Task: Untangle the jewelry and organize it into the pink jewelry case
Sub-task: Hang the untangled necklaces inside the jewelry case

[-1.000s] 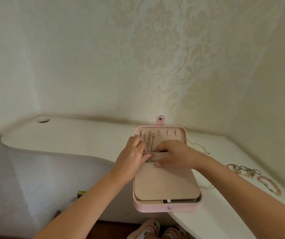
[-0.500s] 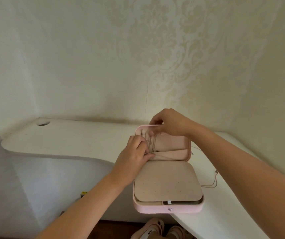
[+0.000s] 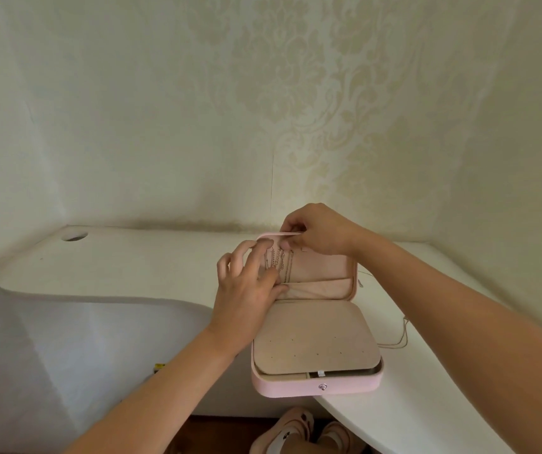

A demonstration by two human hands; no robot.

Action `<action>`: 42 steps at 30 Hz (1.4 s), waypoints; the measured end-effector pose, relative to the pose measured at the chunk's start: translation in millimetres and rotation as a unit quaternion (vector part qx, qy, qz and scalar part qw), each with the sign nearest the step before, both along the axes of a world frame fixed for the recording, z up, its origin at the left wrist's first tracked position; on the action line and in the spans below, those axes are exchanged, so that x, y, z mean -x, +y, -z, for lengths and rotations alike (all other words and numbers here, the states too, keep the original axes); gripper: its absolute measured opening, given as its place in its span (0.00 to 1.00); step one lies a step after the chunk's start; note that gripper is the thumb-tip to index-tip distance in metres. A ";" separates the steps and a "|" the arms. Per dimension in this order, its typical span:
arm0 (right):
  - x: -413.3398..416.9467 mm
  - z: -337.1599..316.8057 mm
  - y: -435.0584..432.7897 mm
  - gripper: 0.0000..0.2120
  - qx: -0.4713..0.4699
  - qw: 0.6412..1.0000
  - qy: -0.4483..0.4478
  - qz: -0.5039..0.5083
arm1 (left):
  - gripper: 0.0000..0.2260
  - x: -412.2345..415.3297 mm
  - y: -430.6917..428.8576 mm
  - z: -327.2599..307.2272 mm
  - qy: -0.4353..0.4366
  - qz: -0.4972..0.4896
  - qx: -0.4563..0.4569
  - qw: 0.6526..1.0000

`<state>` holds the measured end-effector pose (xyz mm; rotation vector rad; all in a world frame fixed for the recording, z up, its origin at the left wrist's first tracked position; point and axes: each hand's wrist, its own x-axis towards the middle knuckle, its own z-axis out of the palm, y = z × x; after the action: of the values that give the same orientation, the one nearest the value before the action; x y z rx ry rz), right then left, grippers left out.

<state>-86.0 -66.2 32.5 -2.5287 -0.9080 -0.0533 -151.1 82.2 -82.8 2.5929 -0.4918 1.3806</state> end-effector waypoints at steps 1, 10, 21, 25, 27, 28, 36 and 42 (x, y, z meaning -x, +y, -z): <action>0.0 0.8 -0.8 0.03 -0.005 1.000 0.001 -0.002 | 0.12 -0.1 -0.4 -0.2 0.003 -0.005 -0.004 1.000; 6.1 4.0 -8.6 0.05 -0.086 0.994 -0.062 -0.014 | 0.11 -4.2 0.8 1.1 0.021 0.010 0.015 1.000; 45.9 57.2 -62.3 0.19 -0.044 0.991 -0.115 0.060 | 0.10 -10.3 -10.3 0.6 -0.026 0.044 -0.023 0.998; 40.9 72.9 -48.4 0.20 -0.038 0.969 -0.232 0.074 | 0.09 -12.9 -10.8 3.3 -0.050 0.064 -0.012 0.997; 38.0 77.9 -42.0 0.23 -0.061 0.962 -0.256 0.079 | 0.12 -12.7 -9.6 4.2 -0.058 0.063 -0.017 0.996; 36.5 78.8 -39.2 0.24 -0.067 0.958 -0.265 0.086 | 0.12 -12.5 -9.3 3.8 -0.061 0.062 -0.018 0.996; 25.5 67.5 -29.4 0.19 -0.145 0.967 -0.168 0.126 | 0.08 -13.6 -10.2 5.0 0.004 0.117 0.035 0.992; 19.3 65.4 -31.2 0.16 -0.151 0.970 -0.155 0.108 | 0.09 -13.3 -10.8 3.6 0.072 0.123 0.056 0.988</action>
<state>-105.3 -97.4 -32.9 -2.3525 -0.6689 -0.6210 -137.8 71.4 -86.4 2.4234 -0.6649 1.1007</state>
